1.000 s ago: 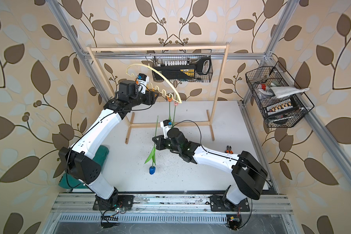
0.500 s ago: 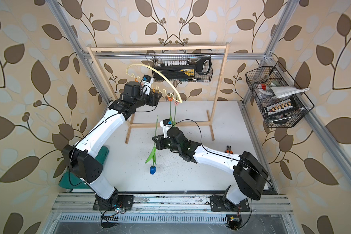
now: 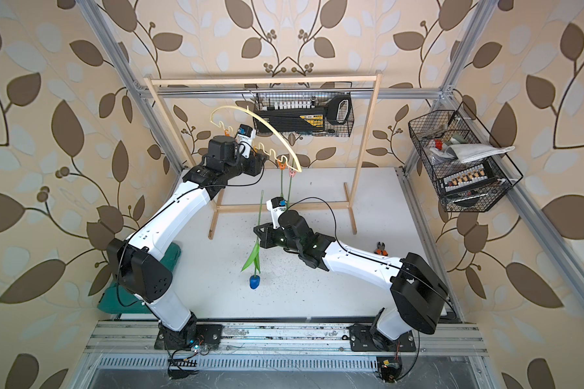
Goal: Dry the flowers on a clothes hanger
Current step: Open the clamp at the hanger.
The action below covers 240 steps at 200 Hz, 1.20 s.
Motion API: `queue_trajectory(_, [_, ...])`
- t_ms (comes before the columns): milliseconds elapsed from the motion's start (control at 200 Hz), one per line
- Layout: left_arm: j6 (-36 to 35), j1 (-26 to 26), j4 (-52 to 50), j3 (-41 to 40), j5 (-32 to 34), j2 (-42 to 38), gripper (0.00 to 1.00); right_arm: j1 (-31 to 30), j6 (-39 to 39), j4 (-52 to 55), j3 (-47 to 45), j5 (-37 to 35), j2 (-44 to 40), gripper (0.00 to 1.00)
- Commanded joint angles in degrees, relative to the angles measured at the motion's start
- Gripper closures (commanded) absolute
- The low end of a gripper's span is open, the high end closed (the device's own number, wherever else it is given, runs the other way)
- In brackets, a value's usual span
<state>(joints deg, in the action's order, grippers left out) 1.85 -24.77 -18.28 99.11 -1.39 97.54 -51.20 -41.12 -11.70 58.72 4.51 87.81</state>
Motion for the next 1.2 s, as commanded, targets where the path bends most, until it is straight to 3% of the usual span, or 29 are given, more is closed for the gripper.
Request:
queue_trajectory(0, [-0.34,0.05,1.95,1.69,1.3,0.37,0.49,0.16,0.78,0.41,2.27,0.54,-0.7,1.0])
queue_trajectory(230, [-0.07,0.07,1.63,2.02,1.46,0.46,0.6,0.18,0.87,0.43,2.63,1.17,-0.27,1.0])
queue_trajectory(535, [0.12,0.08,2.36,2.39,2.63,1.42,0.54,0.29,1.13,0.56,2.72,1.85,-0.37,1.0])
queue_trajectory(760, [0.66,0.0,2.98,2.38,2.38,1.09,0.71,0.26,1.22,0.59,2.89,2.59,0.16,1.0])
queue_trajectory(885, [0.48,0.04,3.07,2.4,2.47,0.99,0.75,0.28,1.36,0.61,3.22,3.02,0.58,1.0])
queue_trajectory(970, [0.61,0.07,3.03,2.44,2.44,0.87,0.74,0.4,1.44,0.59,3.33,3.33,0.78,1.0])
queue_trajectory(1085, [0.45,0.07,3.67,2.34,2.64,0.9,0.62,0.38,1.48,0.59,3.51,4.08,0.95,1.0])
queue_trajectory(1195, [0.38,0.08,4.0,2.4,2.49,1.16,0.61,0.39,1.66,0.77,3.68,4.54,1.12,1.0])
